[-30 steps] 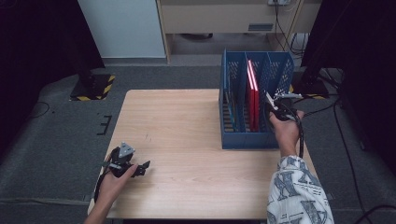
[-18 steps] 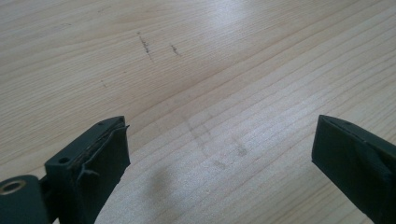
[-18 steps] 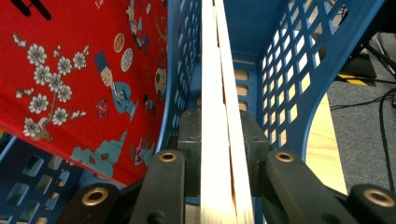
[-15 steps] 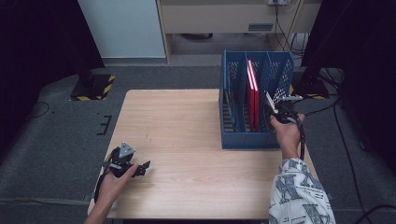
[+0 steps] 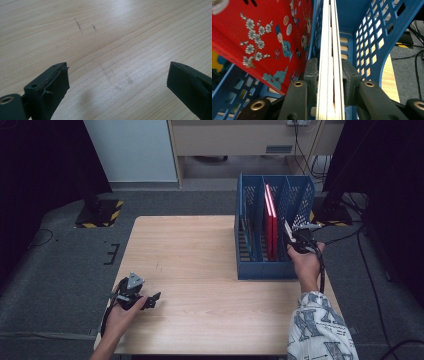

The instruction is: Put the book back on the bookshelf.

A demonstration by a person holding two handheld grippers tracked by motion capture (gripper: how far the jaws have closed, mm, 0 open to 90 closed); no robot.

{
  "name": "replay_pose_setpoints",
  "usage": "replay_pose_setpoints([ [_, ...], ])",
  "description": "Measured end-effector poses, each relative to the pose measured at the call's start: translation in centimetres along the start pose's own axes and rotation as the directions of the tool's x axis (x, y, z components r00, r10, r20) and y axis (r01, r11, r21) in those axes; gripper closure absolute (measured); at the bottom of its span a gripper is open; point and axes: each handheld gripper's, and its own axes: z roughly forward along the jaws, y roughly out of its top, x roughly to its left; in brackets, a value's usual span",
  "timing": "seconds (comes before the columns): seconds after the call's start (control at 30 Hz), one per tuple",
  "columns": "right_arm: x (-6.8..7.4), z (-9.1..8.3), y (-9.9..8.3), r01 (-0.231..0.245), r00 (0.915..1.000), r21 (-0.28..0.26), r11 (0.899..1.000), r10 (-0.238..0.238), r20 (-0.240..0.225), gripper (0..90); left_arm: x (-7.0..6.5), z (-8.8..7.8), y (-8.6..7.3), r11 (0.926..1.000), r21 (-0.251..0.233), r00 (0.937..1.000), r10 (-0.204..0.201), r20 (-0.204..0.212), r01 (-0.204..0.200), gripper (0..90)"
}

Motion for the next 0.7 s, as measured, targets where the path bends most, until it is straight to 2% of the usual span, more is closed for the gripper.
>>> replay_pose_setpoints([
  [0.47, 0.5, -1.3, -0.7, -0.006, 0.9999, -0.018, 1.0, 0.006, -0.012, 64.8, 0.0, -0.2, 0.1, 1.0, -0.007, 1.0, 0.001, -0.003, -0.001, 3.3],
  [0.6, 0.6, -1.7, -1.1, 0.004, 0.9998, -0.025, 1.0, -0.005, -0.017, 62.9, 0.0, -0.1, 0.1, 1.0, -0.006, 1.0, 0.003, -0.004, -0.003, 3.3],
  [0.7, 0.8, -1.7, -1.4, 0.007, 0.9998, -0.02, 1.0, -0.008, -0.018, 65.7, 0.0, -0.1, 0.1, 1.0, -0.005, 1.0, 0.003, -0.003, -0.003, 3.3],
])
